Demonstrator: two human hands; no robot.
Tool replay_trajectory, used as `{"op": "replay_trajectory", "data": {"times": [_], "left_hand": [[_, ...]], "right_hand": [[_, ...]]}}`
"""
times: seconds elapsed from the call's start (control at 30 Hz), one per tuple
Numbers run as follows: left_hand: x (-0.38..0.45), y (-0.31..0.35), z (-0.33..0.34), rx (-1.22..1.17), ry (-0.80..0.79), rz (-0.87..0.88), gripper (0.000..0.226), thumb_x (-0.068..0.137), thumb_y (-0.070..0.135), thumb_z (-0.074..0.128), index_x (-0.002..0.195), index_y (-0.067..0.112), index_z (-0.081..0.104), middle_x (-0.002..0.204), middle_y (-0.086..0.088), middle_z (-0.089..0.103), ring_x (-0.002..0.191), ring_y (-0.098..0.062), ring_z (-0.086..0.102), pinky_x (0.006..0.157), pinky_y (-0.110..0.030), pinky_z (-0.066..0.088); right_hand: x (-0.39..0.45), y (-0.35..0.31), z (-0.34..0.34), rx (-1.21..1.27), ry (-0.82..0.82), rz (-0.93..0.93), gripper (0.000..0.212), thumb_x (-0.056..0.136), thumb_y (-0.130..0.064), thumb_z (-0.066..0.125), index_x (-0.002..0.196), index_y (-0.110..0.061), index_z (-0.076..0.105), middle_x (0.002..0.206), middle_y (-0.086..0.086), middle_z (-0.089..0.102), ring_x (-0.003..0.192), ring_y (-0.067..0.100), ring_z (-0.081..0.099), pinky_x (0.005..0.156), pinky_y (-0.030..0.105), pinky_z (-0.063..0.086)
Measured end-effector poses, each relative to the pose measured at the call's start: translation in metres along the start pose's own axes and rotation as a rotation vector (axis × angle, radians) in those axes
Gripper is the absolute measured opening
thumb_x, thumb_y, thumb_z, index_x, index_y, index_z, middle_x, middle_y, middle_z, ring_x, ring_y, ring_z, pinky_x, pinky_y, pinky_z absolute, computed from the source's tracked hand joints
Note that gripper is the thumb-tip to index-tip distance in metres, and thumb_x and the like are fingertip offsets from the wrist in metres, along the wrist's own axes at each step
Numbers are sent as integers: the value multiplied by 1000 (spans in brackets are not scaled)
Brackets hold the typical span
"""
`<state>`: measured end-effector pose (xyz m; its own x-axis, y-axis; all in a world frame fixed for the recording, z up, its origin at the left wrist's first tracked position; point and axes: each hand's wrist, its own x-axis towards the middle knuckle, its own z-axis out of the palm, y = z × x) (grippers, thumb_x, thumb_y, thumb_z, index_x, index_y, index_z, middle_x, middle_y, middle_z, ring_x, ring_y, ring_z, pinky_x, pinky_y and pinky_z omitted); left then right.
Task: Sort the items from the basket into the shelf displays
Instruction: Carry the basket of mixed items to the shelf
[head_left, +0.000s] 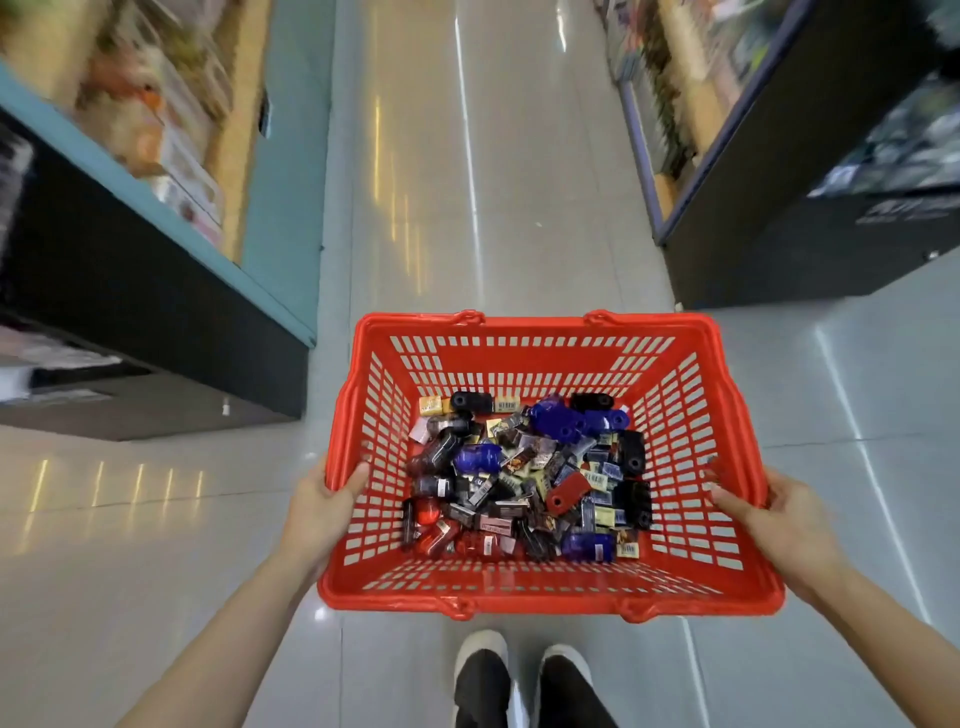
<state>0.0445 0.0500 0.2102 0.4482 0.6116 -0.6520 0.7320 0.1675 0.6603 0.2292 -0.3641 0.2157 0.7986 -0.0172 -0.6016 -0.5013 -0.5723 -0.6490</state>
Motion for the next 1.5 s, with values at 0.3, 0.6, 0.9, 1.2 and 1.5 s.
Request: {"op": "replay_trajectory", "data": {"times": [0.3,0.6,0.9,1.2,1.5], "left_hand": [[-79,228,-104,-98,93,179,22,92,27,70,113,26,64,105,-8,74,90,-29,73,88,-56,56],[10,372,-141,-151,23,192,40,89,38,70,124,20,61,97,-3,76,82,-23,76,78,-50,60],[161,549,-127,-75,3,265,40,92,32,68,128,19,56,99,-7,73,84,-26,74,67,-37,59],[341,718,-85,-119,63,212,42,89,31,73,125,14,60,96,-11,74,80,-30,74,79,-54,59],[521,898,-80,-182,36,259,40,91,26,71,127,16,58,88,-2,75,70,-21,75,56,-33,59]], "right_hand": [[-78,-227,-80,-21,90,-198,35,86,-9,71,118,-18,61,100,8,72,79,24,71,80,48,59],[-13,-386,-49,35,126,-239,29,87,-17,73,113,-20,60,94,7,73,72,20,73,71,44,61],[125,-530,-27,10,256,-239,28,83,-18,77,108,-22,65,86,1,74,59,3,68,60,27,56],[326,-703,-18,-34,228,-290,30,82,-9,76,111,-9,68,85,-1,70,58,-2,61,50,11,44],[498,-899,19,-61,275,-361,31,77,-9,80,107,-12,71,85,4,72,62,-1,58,59,19,43]]}}
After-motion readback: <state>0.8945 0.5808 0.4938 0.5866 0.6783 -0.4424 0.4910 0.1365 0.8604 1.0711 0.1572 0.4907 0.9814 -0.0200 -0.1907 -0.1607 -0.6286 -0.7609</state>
